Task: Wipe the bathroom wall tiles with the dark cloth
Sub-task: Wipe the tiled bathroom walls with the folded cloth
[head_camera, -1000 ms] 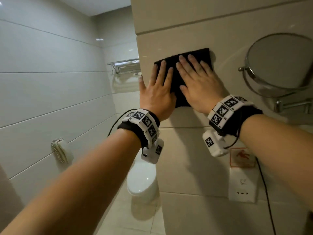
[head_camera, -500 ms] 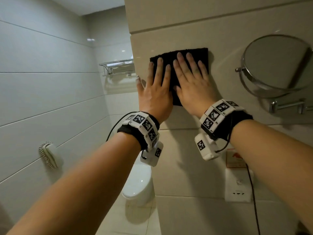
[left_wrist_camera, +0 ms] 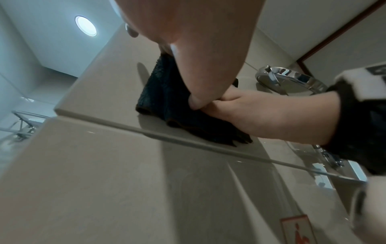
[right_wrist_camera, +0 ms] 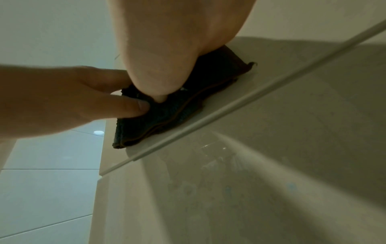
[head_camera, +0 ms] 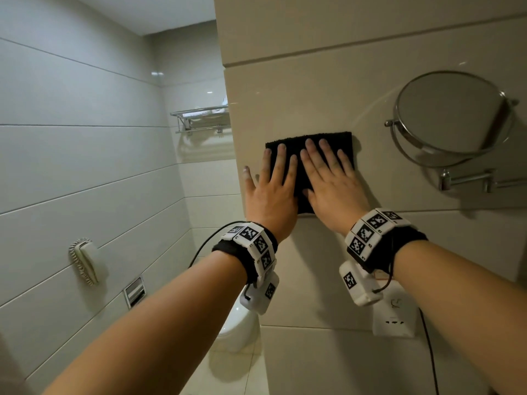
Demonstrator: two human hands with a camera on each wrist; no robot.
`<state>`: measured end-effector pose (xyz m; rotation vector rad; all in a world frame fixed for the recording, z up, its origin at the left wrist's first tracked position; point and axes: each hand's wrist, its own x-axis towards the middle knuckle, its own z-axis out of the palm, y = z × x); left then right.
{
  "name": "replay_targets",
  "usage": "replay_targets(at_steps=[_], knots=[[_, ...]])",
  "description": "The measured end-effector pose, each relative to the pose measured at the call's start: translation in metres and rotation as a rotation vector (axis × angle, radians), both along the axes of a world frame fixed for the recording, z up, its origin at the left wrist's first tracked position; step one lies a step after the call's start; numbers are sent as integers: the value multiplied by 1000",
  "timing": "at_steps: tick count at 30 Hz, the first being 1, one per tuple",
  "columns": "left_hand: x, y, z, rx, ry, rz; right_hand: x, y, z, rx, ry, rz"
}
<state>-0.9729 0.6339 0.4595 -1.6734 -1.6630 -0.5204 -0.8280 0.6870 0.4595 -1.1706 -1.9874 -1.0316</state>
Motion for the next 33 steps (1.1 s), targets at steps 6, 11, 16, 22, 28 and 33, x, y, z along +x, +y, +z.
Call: replay_targets(at_steps=[6, 11, 16, 22, 28, 33], knots=[[7, -1, 6, -4, -31, -12, 4, 3, 1, -18, 24, 27], [4, 11, 33, 69, 4, -31, 4, 5, 32, -16, 133, 101], [5, 22, 90, 135, -8, -64, -5, 16, 88, 62, 272, 178], [-15, 25, 120, 199, 15, -90, -24, 22, 117, 182, 223, 27], [-53, 21, 135, 224, -5, -61, -59, 15, 144, 204, 152, 38], [-78, 20, 127, 276, -54, -46, -87, 14, 146, 220, 109, 50]])
